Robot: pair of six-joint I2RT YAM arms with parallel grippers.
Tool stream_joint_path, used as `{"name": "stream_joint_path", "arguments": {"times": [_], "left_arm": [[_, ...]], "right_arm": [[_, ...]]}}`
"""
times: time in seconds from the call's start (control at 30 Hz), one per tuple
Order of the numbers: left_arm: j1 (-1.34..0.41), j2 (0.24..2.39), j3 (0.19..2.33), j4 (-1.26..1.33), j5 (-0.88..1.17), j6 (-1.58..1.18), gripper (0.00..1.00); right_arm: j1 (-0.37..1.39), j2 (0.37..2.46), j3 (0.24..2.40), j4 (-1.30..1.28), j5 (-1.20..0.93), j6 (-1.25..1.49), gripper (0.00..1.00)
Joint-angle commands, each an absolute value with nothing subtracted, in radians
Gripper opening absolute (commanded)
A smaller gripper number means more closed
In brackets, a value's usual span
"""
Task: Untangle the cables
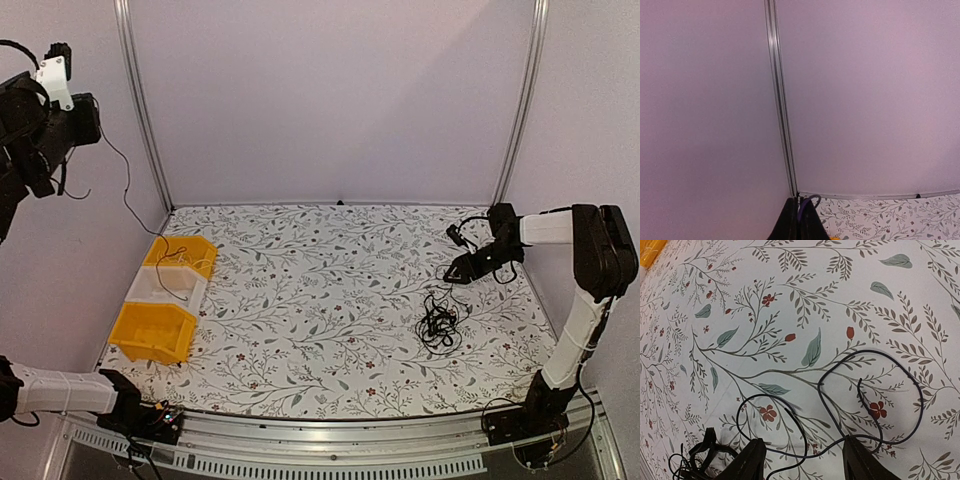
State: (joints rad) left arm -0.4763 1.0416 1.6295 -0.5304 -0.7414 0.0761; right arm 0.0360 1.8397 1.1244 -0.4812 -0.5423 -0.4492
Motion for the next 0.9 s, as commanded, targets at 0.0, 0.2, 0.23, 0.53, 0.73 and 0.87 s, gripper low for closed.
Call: {"name": "stream_joint_path", "arguments": {"times": [0.0,0.2,0.23,0.53,0.73,0.87], "left_arm": [[-0.465,1.025,1.665,-0.601,-0.734,0.054,0.0],[-0.466,0.967,1.591,-0.656,-0.774,-0.009,0.0],[-0.465,0.949,1.575,-0.652,-0.776,-0.024,0.0],[-0.465,0.902,1.405,-0.69,-0.818,-0.043,0.0],[-0.449,0.951,1.295,-0.648,-0.824,-0.021,0.0],[-0.413,0.994,1.238,-0.626,-0.788,-0.02,0.0]], "right_arm": [[0.031,1.856,1.124,-0.494,-0.564,-0.461,0.57],[0.031,1.868,1.129,-0.498,-0.572,-0.458,0.57],[0.031,1.871,1.128,-0.498,-0.574,-0.459,0.57],[0.031,1.881,1.133,-0.504,-0.586,-0.456,0.57],[0.031,1.878,1.13,-0.508,-0.587,-0.459,0.57],[0.031,1.878,1.128,-0.509,-0.589,-0.461,0.57]]}}
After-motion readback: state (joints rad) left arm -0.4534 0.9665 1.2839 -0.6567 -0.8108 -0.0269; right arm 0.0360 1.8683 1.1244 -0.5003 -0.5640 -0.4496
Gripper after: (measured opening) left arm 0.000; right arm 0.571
